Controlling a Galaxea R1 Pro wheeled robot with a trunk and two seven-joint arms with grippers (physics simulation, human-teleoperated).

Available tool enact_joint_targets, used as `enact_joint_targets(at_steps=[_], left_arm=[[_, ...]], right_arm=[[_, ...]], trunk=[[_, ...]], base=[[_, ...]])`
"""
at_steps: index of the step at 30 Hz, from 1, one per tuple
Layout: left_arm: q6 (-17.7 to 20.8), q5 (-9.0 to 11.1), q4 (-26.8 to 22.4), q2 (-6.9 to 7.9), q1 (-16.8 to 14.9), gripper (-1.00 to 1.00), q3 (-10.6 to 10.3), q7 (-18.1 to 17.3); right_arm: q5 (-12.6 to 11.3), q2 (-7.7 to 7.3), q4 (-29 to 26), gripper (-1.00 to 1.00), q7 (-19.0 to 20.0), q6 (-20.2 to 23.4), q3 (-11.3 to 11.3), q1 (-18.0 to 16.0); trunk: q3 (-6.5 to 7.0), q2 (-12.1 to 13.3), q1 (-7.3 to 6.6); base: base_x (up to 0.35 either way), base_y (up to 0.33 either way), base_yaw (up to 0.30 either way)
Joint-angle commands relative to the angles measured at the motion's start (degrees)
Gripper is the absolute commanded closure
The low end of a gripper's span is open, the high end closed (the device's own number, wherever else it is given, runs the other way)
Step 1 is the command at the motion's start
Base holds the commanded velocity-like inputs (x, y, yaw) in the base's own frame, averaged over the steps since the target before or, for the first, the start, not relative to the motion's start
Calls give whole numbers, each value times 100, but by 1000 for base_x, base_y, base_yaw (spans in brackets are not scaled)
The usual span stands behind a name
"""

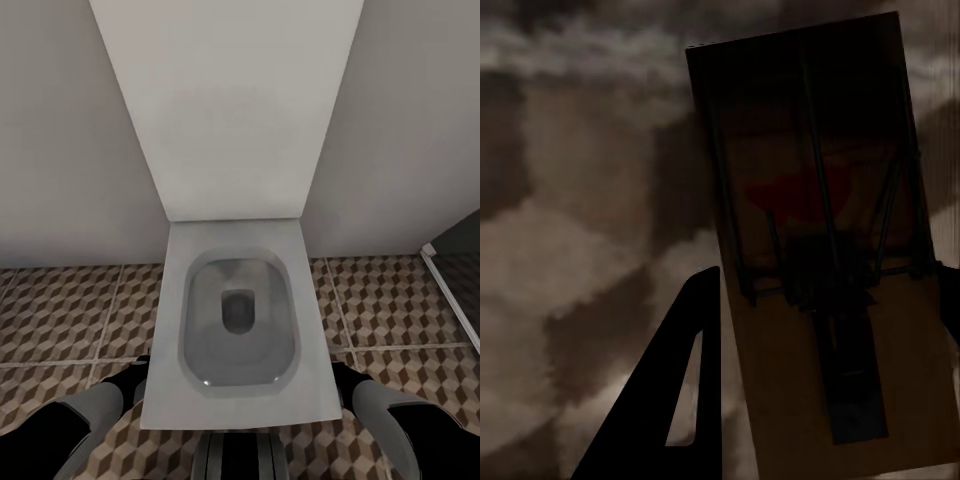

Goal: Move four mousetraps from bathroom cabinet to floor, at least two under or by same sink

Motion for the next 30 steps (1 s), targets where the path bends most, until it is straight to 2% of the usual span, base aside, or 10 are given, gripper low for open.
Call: enact_joint_targets(at_steps=[1, 12, 20, 30], left_arm=[[5, 29, -6, 1, 0, 100, -49, 19], [13, 35, 75, 35, 1, 100, -38, 15], [35, 46, 92, 315, 0, 100, -32, -10], [54, 46, 92, 446, -2, 100, -31, -47]], right_arm=[[0, -10, 7, 100, 1, 18, 45, -5], [-5, -46, 7, 100, 2, 10, 44, -5], [-5, -54, 7, 100, 2, 9, 44, -5], [-5, -54, 7, 100, 1, 9, 44, -5]], trunk=[[-3, -1, -1], [-3, -1, -1], [-3, -1, -1], [-3, -1, -1]], base=[[0, 0, 0], [0, 0, 0], [0, 0, 0], [0, 0, 0]])
